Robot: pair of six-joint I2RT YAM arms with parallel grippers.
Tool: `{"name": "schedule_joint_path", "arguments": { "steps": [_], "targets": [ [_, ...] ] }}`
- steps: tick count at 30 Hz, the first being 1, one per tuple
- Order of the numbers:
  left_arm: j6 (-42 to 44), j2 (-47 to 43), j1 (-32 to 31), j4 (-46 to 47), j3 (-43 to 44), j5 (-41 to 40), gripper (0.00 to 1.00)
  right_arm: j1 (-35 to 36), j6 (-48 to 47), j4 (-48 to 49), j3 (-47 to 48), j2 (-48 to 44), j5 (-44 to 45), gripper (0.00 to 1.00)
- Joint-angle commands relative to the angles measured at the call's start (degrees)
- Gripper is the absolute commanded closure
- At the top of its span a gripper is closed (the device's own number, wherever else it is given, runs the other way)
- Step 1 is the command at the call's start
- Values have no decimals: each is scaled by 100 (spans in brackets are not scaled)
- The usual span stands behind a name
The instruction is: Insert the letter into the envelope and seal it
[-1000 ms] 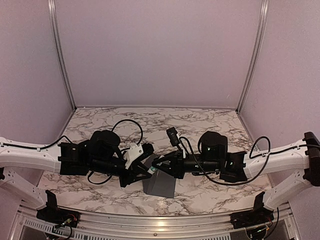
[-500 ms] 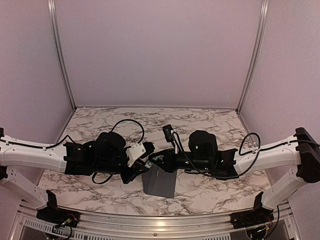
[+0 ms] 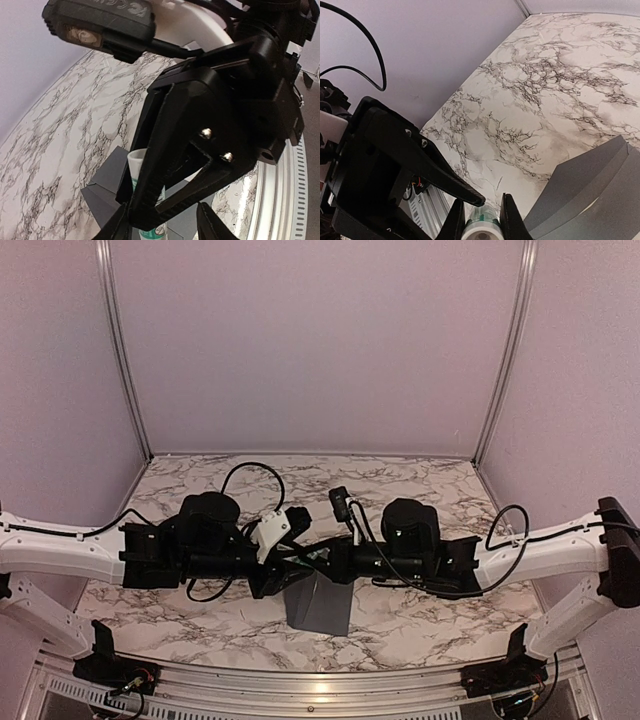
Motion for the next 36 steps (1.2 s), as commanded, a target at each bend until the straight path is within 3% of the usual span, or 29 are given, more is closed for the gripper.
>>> {"name": "schedule_joint_path", "arguments": {
  "steps": [1, 8, 13, 18, 25, 36],
  "targets": [
    [93, -210, -56, 688, 105, 460, 47, -75, -175, -452, 50, -292, 225, 100],
    [-21, -346, -56, 629, -138, 464, 29, -433, -600, -1396, 26, -721, 1202, 100],
    [-67, -523, -56, 630, -369, 87, 16, -600, -895, -2590, 135, -815, 2853, 100],
    [-136, -543, -56, 628, -466, -187, 12, -878, -988, -3222, 186, -493, 3850, 100],
    [-273, -518, -56, 635, -570, -441, 11, -1678, -1230, -2722, -119, 150, 3451, 100],
    [-324, -516, -56, 635, -654, -515, 11, -2316, -959, -1590, -686, 1252, 3043, 100]
  ]
}}
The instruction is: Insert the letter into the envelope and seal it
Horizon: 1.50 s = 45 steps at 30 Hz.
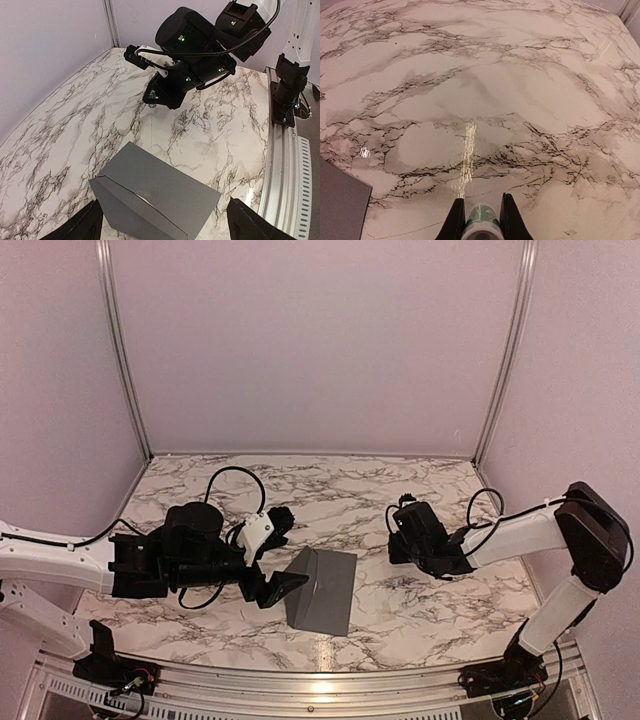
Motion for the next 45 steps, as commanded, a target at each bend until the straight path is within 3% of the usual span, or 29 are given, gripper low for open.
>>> {"name": "schedule_joint_path", "arguments": {
  "steps": [1, 11, 22, 29, 40, 45],
  "targets": [
    [-42, -73, -23, 124, -55, -106, 11, -188, 196, 326, -311, 410, -312, 100],
    [-57, -33, -23, 124, -47, -114, 12, -184, 256, 28, -220, 301, -320, 98],
    [-74, -54, -23, 124, -45, -104, 11, -182, 83, -599, 47, -666, -510, 48],
    [-146, -30, -21, 124, -53, -182, 11, -176, -141, -974, 144, -1994, -849, 31],
    [-874, 98, -21, 115, -309, -703, 12, -174, -134, -1005, -333, -3257, -1166, 27],
    [-1720, 266, 44, 61, -344, -1227, 14, -145, -104, -869, -522, -3563, -1473, 27]
  ]
}}
